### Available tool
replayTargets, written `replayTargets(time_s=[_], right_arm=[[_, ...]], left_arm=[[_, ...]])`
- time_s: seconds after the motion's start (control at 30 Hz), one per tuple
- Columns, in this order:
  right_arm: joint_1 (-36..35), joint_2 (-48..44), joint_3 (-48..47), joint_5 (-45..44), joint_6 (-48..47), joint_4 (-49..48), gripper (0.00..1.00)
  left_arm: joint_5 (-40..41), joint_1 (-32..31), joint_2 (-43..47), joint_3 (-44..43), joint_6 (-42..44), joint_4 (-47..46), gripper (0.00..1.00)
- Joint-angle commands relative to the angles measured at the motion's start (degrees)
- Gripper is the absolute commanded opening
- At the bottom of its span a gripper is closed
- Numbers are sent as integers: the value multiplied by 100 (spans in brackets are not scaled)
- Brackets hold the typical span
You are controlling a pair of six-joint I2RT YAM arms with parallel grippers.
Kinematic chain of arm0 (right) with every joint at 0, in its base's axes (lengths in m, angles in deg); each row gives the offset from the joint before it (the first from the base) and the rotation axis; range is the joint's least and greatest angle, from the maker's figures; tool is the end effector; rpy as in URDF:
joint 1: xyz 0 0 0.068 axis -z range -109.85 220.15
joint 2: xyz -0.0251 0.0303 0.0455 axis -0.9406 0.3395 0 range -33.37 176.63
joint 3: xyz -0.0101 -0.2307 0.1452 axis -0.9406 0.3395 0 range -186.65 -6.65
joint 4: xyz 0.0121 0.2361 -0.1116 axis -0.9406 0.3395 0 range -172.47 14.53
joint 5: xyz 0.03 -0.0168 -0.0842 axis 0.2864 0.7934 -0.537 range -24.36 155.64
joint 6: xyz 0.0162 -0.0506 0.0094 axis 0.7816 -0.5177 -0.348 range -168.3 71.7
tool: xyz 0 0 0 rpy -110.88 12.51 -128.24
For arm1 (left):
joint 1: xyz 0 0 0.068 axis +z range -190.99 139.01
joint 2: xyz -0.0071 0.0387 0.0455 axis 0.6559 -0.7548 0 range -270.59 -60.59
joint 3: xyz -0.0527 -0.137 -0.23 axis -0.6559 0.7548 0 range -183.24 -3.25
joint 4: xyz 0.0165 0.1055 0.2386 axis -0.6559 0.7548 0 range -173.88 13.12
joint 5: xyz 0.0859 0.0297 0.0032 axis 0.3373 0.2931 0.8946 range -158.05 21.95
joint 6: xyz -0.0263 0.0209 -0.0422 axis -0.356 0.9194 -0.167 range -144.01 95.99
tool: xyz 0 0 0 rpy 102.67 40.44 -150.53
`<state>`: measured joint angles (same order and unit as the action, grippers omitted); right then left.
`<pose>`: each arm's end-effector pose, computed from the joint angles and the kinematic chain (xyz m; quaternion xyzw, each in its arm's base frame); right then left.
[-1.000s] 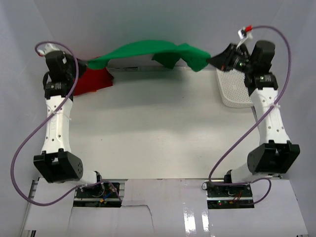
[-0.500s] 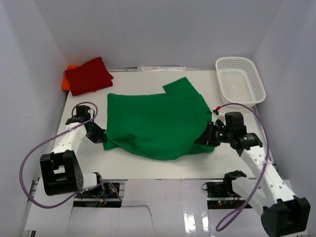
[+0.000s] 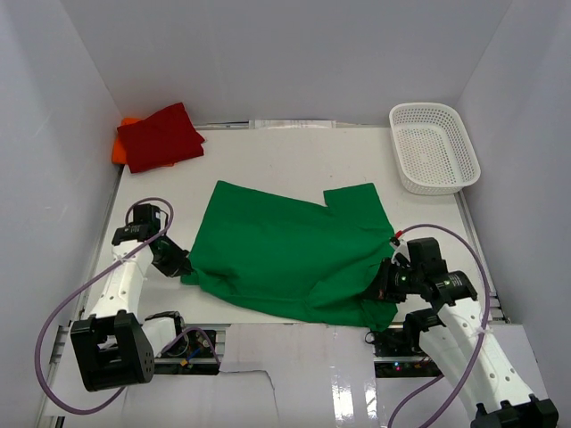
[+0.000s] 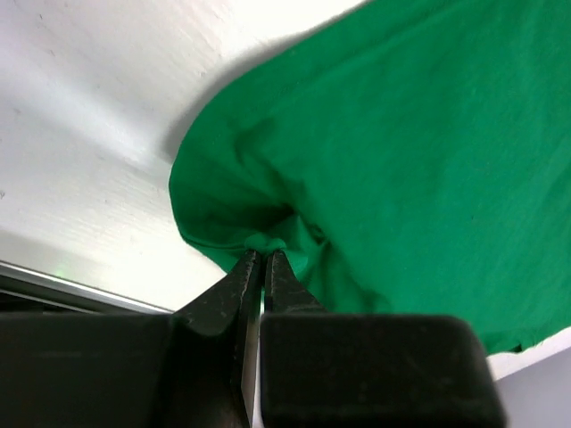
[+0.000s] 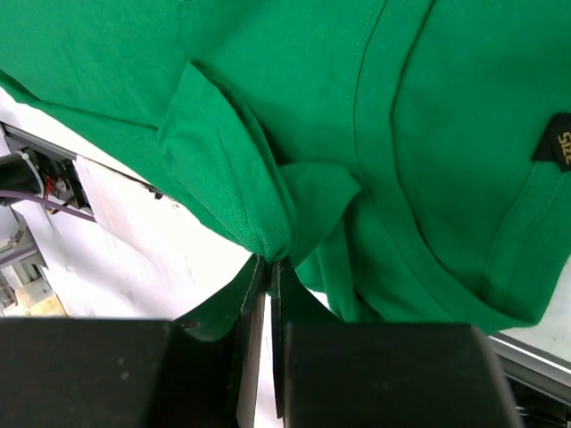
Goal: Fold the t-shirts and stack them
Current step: Fold the flattened tshirt in 1/3 of the way
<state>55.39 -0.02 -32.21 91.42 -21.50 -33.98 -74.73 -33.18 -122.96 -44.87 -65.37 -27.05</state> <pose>0.1017 0.0427 0.1966 0.0335 0.9345 0.3000 0.1886 0.1704 0.0191 0.2099 -0.4072 0.9051 -0.0865 0.0866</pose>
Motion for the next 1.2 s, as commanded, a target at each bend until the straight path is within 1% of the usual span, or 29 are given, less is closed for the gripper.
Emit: replayTargets(time_s=[0.0,0.17,0.2,0.23,0.3,0.37,0.47,0.6,0.77,1.0,1.17], right_arm=[[0,-310,-168,-38,114,362,8],[0,-355,-581,-178,114,687,8],[0,-390,-669,-222,132,862,8],[0,-416,-870,-283,149,960,8],[0,-469,-1090,-599,167,1214,8],[0,-461,-1345,-950,220,1294,8],[9,-416,-1477,-1241,290,1339,8],[0,-250,-1715,-1601,316,1417,8],[9,-3,-1900,-1839,273,1444,8],[0,269,-2032,-2051,255,1435,8],[0,550,-2014,-2094,193,1251,8]], left_arm=[[-316,27,251,-195,164,344,0],[-580,27,410,-846,365,863,0],[-572,-16,375,-1082,366,1134,0],[-328,-60,348,-1145,340,1215,0],[-168,-52,331,-1181,322,1163,0],[-71,-34,322,-1242,313,1049,0],[17,-26,103,-1401,304,847,0],[-44,-26,-284,-1270,304,390,0],[0,-17,-556,-1207,278,-128,0],[140,-17,-1048,-1322,383,-559,0],[35,-26,-1427,-1357,436,-884,0]])
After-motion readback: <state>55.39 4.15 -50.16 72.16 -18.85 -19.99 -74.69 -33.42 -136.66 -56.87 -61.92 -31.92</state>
